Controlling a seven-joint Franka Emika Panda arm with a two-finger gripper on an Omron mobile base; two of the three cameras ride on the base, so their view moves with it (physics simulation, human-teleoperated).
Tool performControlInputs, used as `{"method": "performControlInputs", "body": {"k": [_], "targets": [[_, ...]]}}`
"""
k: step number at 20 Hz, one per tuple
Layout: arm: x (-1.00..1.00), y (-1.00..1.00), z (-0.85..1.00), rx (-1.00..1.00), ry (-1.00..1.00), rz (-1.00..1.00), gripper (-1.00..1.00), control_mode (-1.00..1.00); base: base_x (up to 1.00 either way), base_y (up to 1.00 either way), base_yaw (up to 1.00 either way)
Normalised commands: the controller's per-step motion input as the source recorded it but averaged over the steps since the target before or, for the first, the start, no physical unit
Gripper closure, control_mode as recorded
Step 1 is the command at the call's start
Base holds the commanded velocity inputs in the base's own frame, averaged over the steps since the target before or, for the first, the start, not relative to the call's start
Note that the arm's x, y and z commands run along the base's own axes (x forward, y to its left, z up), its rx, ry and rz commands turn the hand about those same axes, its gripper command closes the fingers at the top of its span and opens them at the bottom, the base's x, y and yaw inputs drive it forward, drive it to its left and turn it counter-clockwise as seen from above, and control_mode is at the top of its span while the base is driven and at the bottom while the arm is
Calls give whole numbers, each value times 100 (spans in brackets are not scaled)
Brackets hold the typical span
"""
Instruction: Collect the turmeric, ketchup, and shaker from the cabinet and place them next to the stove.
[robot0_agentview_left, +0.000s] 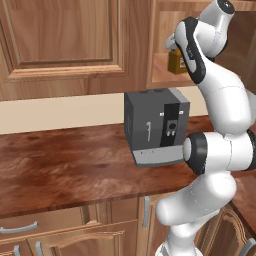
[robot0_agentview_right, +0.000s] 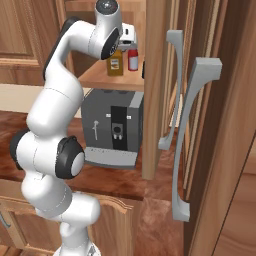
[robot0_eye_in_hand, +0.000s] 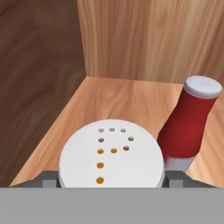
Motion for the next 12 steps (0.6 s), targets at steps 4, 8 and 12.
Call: {"method": "performControlInputs", "body": {"k": [4,8,12], "targets": [[0,0,-4,0,0,0,100,-100,0,0,0],[-1,0,-8,0,0,0,100,-100,0,0,0],[-7,0,-12,0,0,0,100,-100,0,0,0]]}}
